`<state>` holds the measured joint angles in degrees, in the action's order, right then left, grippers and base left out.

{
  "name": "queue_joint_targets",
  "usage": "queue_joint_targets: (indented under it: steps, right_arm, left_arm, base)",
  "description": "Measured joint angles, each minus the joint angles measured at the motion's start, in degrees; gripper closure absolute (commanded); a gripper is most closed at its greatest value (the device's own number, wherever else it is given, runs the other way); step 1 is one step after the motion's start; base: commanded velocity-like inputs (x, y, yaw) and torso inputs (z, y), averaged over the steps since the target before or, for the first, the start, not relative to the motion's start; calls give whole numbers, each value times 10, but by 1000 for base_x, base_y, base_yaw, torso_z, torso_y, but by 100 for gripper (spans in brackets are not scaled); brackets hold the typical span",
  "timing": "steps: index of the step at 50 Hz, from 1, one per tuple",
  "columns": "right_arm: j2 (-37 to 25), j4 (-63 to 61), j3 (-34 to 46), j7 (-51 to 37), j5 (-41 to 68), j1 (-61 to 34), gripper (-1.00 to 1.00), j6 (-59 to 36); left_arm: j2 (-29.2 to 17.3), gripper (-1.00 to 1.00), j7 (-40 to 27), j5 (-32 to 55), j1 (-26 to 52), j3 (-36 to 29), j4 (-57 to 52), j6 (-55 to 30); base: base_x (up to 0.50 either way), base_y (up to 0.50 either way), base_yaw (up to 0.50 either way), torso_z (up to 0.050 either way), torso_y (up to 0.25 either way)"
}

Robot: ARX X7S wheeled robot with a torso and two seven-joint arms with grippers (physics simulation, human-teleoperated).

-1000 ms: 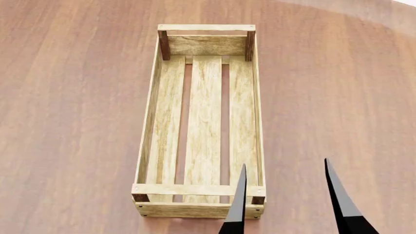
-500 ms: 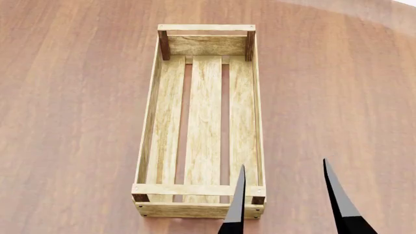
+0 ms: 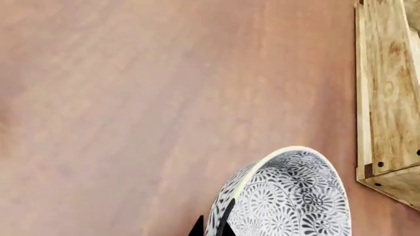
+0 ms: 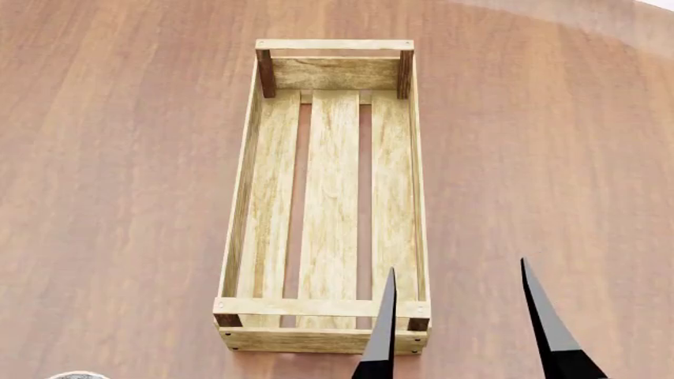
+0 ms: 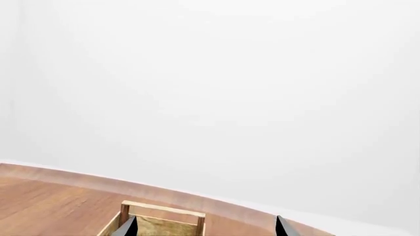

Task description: Stack the right bowl on the left bowl and place them in the tray.

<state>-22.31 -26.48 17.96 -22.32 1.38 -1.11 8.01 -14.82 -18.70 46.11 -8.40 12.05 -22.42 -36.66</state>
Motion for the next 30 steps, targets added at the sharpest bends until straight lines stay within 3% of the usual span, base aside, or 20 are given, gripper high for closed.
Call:
queue_joint_targets:
  steps: [30]
  right_arm:
    - [-4, 3, 3, -3, 5, -1, -100, 0]
  left_arm:
    - [-82, 100, -60, 69, 52, 78, -104, -40]
  base:
    - [0, 0, 0, 0, 0]
